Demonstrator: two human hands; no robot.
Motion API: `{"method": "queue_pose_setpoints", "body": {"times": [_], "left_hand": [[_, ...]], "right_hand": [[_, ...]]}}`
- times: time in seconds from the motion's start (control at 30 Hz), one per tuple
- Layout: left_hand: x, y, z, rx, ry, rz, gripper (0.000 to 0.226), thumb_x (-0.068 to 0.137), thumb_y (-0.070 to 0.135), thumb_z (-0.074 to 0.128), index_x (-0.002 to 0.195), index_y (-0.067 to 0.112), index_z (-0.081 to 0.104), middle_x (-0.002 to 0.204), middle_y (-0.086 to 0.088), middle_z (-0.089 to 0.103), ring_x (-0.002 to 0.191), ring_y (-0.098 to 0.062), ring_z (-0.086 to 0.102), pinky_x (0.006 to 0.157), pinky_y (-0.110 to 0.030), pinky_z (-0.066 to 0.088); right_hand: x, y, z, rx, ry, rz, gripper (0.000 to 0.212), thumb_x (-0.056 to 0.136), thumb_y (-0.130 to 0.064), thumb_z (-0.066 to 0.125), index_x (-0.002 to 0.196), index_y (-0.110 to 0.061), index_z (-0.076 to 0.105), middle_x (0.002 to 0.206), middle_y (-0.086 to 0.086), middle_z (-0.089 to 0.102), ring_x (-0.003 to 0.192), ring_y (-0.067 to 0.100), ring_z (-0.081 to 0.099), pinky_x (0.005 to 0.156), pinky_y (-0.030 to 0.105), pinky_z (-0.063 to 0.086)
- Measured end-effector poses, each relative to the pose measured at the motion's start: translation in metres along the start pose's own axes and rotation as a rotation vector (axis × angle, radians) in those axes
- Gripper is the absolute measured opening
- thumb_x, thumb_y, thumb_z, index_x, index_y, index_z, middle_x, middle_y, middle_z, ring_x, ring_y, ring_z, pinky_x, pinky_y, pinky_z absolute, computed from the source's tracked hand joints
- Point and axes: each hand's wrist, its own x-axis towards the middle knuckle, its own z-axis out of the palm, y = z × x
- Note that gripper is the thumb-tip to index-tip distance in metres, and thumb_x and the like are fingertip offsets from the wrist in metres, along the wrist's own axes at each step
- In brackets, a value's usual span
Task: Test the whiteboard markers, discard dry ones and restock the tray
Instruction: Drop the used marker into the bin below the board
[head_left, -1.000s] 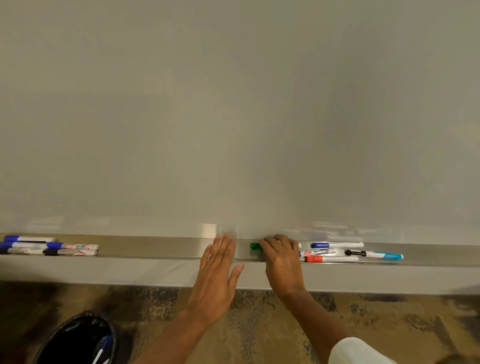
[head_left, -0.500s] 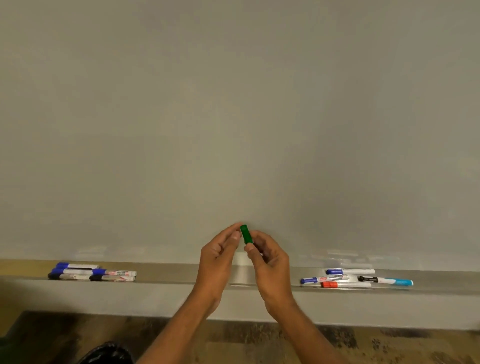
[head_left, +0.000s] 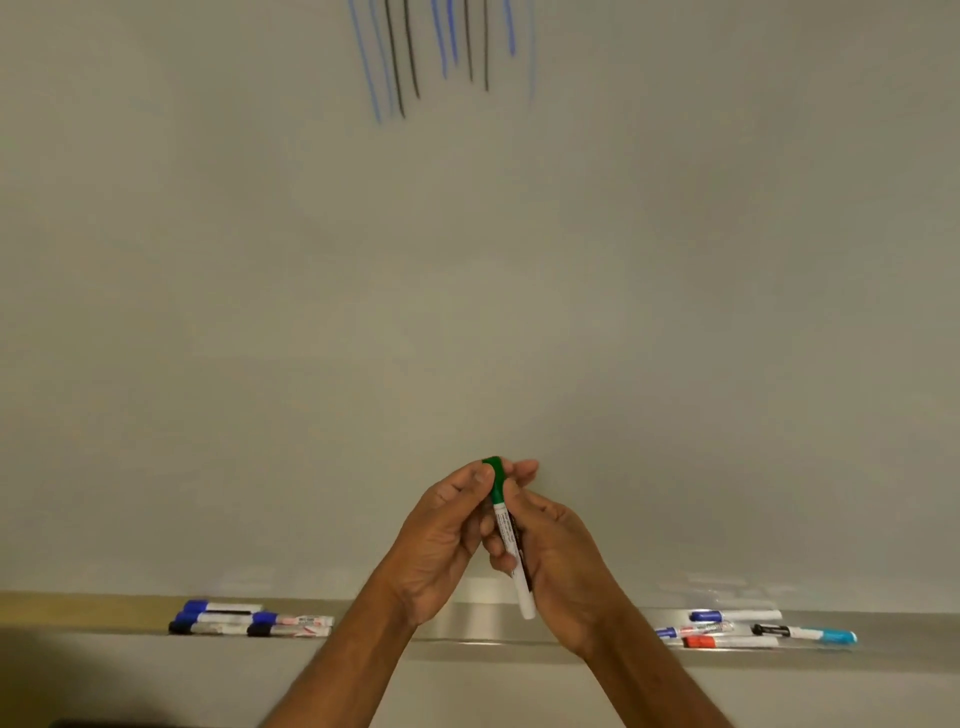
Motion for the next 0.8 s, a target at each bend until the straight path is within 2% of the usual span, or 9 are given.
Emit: {"method": "queue_pose_setpoints", "body": {"times": [0.1, 0.17, 0.23, 0.37, 0.43, 0.57, 0.67, 0.73, 0.8], "left_hand": [[-0.006, 0.020, -0.007, 0.020, -0.043, 0.015, 0.039, 0.104, 0.031, 0.051, 0.124, 0.001, 0.065, 0.136, -0.018, 0.065, 0.065, -0.016, 0.063, 0.066, -0.035, 0.062], [-0.011, 0.031, -0.010, 0.031, -0.036, 0.040, 0.037, 0.105, 0.030, 0.049, 0.122, 0.000, 0.064, 0.135, -0.019, 0.066, 0.102, -0.029, 0.071, 0.095, -0.041, 0.056], [-0.016, 0.041, -0.012, 0.036, -0.018, 0.049, 0.035, 0.105, 0.027, 0.048, 0.121, 0.000, 0.063, 0.132, -0.019, 0.067, 0.128, -0.034, 0.060, 0.113, -0.045, 0.044], [-0.020, 0.061, -0.018, -0.002, 0.038, 0.102, 0.032, 0.103, 0.026, 0.050, 0.120, 0.001, 0.061, 0.127, -0.020, 0.070, 0.124, -0.032, 0.063, 0.113, -0.045, 0.041], [-0.020, 0.072, -0.021, -0.004, 0.088, 0.134, 0.030, 0.104, 0.026, 0.050, 0.120, 0.003, 0.061, 0.125, -0.019, 0.071, 0.118, -0.031, 0.065, 0.111, -0.048, 0.041], [-0.022, 0.092, -0.026, 0.046, 0.197, 0.218, 0.029, 0.104, 0.025, 0.051, 0.119, 0.004, 0.063, 0.116, -0.016, 0.075, 0.117, -0.027, 0.070, 0.106, -0.043, 0.050], [-0.022, 0.110, -0.032, 0.155, 0.290, 0.336, 0.027, 0.105, 0.025, 0.052, 0.120, 0.007, 0.065, 0.111, -0.010, 0.078, 0.112, -0.023, 0.072, 0.103, -0.043, 0.053], [-0.020, 0.125, -0.035, 0.242, 0.333, 0.431, 0.024, 0.105, 0.024, 0.051, 0.120, 0.012, 0.066, 0.109, -0.005, 0.078, 0.110, -0.018, 0.072, 0.101, -0.041, 0.053], [-0.018, 0.141, -0.037, 0.327, 0.367, 0.541, 0.022, 0.105, 0.023, 0.051, 0.119, 0.016, 0.066, 0.107, 0.000, 0.079, 0.109, -0.014, 0.071, 0.099, -0.038, 0.054]], "right_hand": [[0.001, -0.008, 0.020, -0.043, -0.003, 0.006, 0.036, 0.095, -0.040, 0.058, 0.091, -0.007, 0.068, 0.075, 0.012, 0.056, 0.057, 0.013, 0.044, 0.048, 0.024, 0.029], [0.002, -0.011, 0.032, -0.071, 0.025, 0.012, 0.039, 0.093, -0.043, 0.060, 0.089, -0.005, 0.066, 0.071, 0.010, 0.054, 0.052, 0.012, 0.041, 0.044, 0.023, 0.026], [0.002, -0.014, 0.044, -0.094, 0.049, 0.017, 0.041, 0.092, -0.044, 0.060, 0.083, -0.004, 0.063, 0.066, 0.009, 0.052, 0.048, 0.011, 0.038, 0.041, 0.022, 0.024], [-0.001, -0.018, 0.066, -0.133, 0.102, 0.038, 0.044, 0.092, -0.045, 0.061, 0.072, -0.006, 0.058, 0.052, 0.005, 0.047, 0.040, 0.010, 0.031, 0.037, 0.020, 0.019], [-0.001, -0.017, 0.075, -0.142, 0.112, 0.039, 0.045, 0.093, -0.045, 0.059, 0.078, -0.002, 0.061, 0.053, 0.006, 0.048, 0.038, 0.010, 0.031, 0.037, 0.019, 0.020], [-0.001, -0.025, 0.086, -0.143, 0.105, 0.010, 0.046, 0.097, -0.036, 0.054, 0.104, 0.009, 0.063, 0.068, 0.013, 0.056, 0.048, 0.013, 0.043, 0.040, 0.022, 0.029], [-0.005, -0.045, 0.096, -0.193, 0.035, -0.111, 0.022, 0.100, -0.016, 0.049, 0.117, -0.010, 0.062, 0.088, 0.016, 0.069, 0.062, 0.017, 0.056, 0.050, 0.025, 0.044], [-0.004, -0.060, 0.102, -0.260, 0.061, -0.249, 0.025, 0.100, -0.013, 0.051, 0.118, -0.026, 0.061, 0.097, 0.012, 0.074, 0.070, 0.019, 0.062, 0.060, 0.027, 0.050], [-0.001, -0.078, 0.110, -0.199, 0.059, -0.342, 0.022, 0.099, -0.010, 0.051, 0.116, -0.019, 0.064, 0.102, 0.015, 0.073, 0.075, 0.021, 0.065, 0.065, 0.029, 0.052]]}}
